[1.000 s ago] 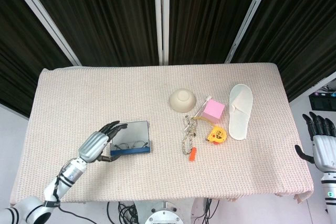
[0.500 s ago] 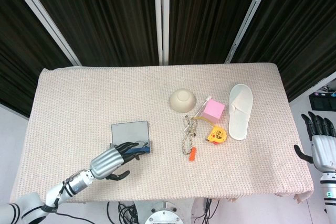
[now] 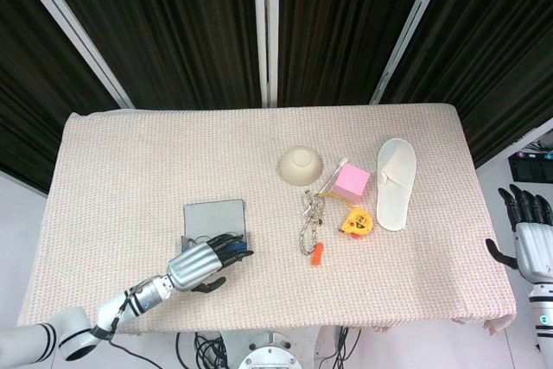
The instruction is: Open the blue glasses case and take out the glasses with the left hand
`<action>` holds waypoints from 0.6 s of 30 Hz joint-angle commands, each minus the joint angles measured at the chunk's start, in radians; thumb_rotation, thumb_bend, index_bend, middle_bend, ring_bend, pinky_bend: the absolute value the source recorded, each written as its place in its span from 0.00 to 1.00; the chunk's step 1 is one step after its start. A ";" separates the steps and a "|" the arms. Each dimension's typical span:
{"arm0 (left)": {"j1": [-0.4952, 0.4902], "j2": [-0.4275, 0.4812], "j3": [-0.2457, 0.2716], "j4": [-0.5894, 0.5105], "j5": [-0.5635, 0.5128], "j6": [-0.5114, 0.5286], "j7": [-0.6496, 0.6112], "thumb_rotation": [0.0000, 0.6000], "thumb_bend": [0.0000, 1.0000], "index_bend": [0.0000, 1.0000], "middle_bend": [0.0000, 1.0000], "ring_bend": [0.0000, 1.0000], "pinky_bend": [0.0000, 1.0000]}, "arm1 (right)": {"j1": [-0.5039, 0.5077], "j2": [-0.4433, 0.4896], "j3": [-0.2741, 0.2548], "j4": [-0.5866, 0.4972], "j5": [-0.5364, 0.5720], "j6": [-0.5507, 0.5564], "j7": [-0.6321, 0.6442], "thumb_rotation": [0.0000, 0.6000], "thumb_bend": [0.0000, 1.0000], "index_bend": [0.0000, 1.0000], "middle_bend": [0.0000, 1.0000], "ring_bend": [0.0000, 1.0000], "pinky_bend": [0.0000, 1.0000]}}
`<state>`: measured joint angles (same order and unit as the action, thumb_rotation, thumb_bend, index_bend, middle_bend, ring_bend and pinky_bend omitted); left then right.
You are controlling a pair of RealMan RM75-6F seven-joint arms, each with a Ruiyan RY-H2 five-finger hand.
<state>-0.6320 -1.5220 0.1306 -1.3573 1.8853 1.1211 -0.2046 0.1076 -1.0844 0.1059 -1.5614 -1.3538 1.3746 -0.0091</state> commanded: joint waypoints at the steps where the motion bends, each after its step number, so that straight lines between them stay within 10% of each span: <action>1: -0.005 -0.002 -0.004 -0.005 -0.013 -0.009 0.029 1.00 0.54 0.02 0.24 0.00 0.12 | -0.001 0.000 0.000 0.003 0.000 0.000 0.005 1.00 0.23 0.00 0.00 0.00 0.00; 18: -0.051 -0.011 -0.020 0.013 -0.054 -0.052 0.088 1.00 0.55 0.02 0.24 0.00 0.12 | 0.001 0.000 0.001 -0.004 0.003 -0.002 -0.008 1.00 0.24 0.00 0.00 0.00 0.00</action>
<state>-0.6792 -1.5306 0.1134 -1.3488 1.8343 1.0742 -0.1209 0.1084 -1.0843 0.1072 -1.5657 -1.3512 1.3730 -0.0164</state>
